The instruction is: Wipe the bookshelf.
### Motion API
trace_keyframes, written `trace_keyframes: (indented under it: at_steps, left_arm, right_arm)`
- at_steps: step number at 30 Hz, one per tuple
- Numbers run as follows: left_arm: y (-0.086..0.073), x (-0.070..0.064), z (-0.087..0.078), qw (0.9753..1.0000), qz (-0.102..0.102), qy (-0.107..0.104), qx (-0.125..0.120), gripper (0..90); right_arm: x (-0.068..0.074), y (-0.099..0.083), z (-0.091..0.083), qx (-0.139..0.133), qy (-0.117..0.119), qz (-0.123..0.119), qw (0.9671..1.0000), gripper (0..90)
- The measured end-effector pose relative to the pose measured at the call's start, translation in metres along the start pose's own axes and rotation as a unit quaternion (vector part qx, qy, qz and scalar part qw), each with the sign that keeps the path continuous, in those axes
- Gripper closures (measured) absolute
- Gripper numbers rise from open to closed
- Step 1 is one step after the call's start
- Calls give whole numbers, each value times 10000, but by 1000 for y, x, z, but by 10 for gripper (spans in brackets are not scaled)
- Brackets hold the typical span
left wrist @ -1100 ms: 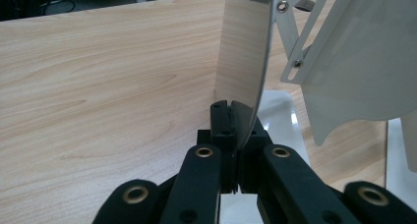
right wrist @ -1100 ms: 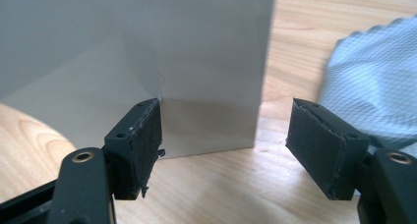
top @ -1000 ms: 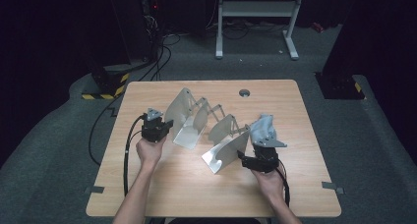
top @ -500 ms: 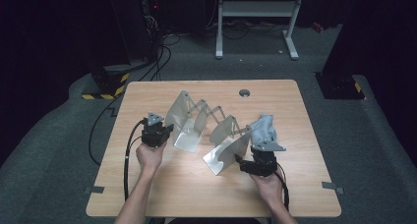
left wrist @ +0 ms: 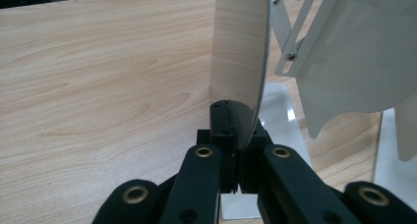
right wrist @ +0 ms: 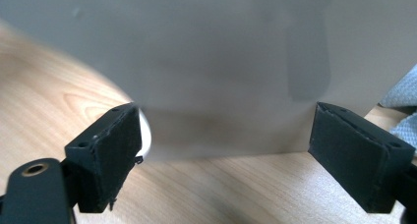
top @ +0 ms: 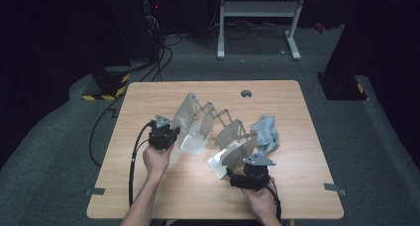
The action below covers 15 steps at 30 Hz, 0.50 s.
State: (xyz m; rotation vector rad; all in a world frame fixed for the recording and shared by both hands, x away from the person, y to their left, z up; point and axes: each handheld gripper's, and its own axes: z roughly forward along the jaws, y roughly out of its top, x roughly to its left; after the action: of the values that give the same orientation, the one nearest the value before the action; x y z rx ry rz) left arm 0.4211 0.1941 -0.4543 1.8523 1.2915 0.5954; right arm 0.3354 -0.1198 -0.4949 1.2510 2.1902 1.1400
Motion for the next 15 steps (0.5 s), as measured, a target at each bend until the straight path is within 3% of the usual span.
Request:
trace_keyframes:
  at_steps: [4, 7, 15]
  left_arm:
    - [0, 0, 0, 10000, -3, -9, 2, 884]
    - [0, 1, 0, 10000, 8, -11, -5, 884]
    - [-1, 2, 0, 10000, 7, -16, -40, 884]
  right_arm:
    - [3, 0, 4, 8, -258, 83, 9996, 79]
    - [0, 0, 5, 16, -259, 90, 9996, 67]
    - [-14, 4, 3, -70, -334, 33, 9994, 169]
